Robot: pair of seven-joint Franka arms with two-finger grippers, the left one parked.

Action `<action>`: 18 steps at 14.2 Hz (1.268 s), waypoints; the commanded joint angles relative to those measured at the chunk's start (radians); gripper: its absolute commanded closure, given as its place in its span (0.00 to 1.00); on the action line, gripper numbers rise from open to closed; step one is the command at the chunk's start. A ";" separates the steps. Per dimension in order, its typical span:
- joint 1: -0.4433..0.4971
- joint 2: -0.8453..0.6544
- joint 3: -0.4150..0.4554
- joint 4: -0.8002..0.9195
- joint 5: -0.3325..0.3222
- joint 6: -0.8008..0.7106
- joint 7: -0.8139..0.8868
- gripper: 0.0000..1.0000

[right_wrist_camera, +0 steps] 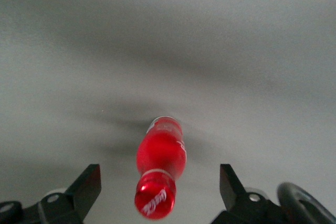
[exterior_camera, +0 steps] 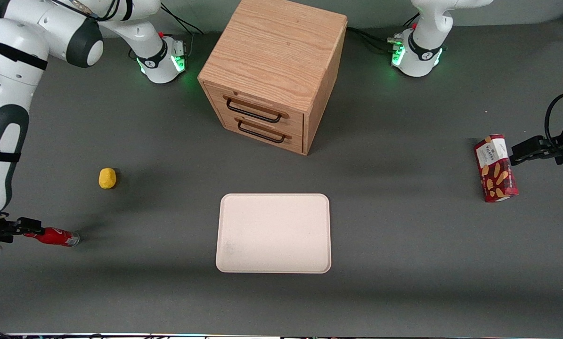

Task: Place coke bottle on tray
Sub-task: 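Close the right gripper around the red bottle's body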

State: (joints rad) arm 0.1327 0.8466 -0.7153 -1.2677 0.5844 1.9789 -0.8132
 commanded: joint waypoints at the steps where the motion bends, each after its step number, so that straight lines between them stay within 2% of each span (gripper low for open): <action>1: -0.005 0.026 -0.016 0.033 0.057 -0.009 -0.029 0.00; 5: -0.002 0.025 -0.013 0.027 0.058 -0.017 -0.027 0.01; 8: 0.001 0.017 -0.013 0.005 0.057 -0.020 -0.030 0.06; 10: 0.002 0.016 -0.013 0.001 0.052 -0.022 -0.032 0.22; 12: 0.002 0.016 -0.013 0.001 0.052 -0.040 -0.034 0.44; 13: 0.002 0.014 -0.013 0.001 0.051 -0.043 -0.034 0.57; 15: 0.002 0.016 -0.013 0.001 0.051 -0.052 -0.034 0.91; 16: 0.002 0.014 -0.013 0.001 0.049 -0.058 -0.034 1.00; 18: 0.002 0.009 -0.013 0.002 0.043 -0.071 -0.034 1.00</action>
State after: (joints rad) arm 0.1326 0.8614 -0.7188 -1.2671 0.6089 1.9438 -0.8145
